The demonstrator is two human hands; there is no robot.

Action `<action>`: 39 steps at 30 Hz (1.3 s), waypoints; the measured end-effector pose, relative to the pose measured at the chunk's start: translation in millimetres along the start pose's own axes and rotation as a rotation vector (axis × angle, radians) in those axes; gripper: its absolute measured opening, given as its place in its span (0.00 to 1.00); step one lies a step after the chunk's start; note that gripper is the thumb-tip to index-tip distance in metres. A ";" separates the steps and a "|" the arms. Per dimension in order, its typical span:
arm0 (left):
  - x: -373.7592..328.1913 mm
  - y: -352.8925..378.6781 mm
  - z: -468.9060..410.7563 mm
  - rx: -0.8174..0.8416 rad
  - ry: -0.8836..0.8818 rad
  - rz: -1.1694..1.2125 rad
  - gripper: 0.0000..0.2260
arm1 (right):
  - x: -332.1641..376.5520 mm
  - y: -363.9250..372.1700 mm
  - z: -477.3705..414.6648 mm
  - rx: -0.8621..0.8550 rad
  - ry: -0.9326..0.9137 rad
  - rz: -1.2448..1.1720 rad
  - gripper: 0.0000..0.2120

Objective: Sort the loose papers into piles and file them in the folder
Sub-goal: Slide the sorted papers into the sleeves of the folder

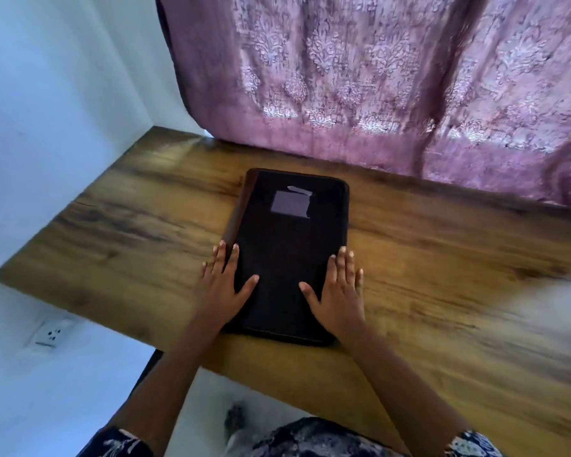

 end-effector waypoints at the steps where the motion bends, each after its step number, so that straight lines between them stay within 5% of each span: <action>1: 14.0 -4.0 -6.1 -0.003 0.001 -0.010 0.43 | 13.0 6.4 -6.6 0.018 -0.043 0.011 0.55; 10: 164.9 -63.7 -66.3 -0.032 -0.016 -0.038 0.44 | 164.4 56.0 -67.2 0.194 -0.238 -0.023 0.64; 19: 284.6 -108.6 -107.7 0.008 0.040 -0.065 0.44 | 290.2 96.2 -73.3 0.142 -0.214 -0.057 0.61; 28: 323.9 -119.0 -122.4 0.051 0.058 -0.113 0.44 | 328.0 109.3 -72.4 0.137 -0.165 -0.044 0.53; 34: 293.6 -119.0 -123.0 0.012 -0.126 -0.105 0.30 | 297.3 87.5 -77.2 0.221 -0.214 -0.287 0.39; 36: 245.9 -114.8 -111.1 -0.028 -0.222 -0.038 0.25 | 257.9 72.8 -72.8 0.220 -0.156 -0.458 0.34; 39: 124.1 -72.3 -77.5 0.004 -0.067 0.051 0.23 | 153.2 38.1 -43.8 0.159 -0.014 -0.586 0.29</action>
Point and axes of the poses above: each hand's wrist, its own z-axis away from the middle knuckle, its own y-axis out of the palm, x = y × z, the point moved 3 cm from there along -z, towards the middle knuckle, and after that the axes turned 8 degrees about -x, right-handed, at the moved point
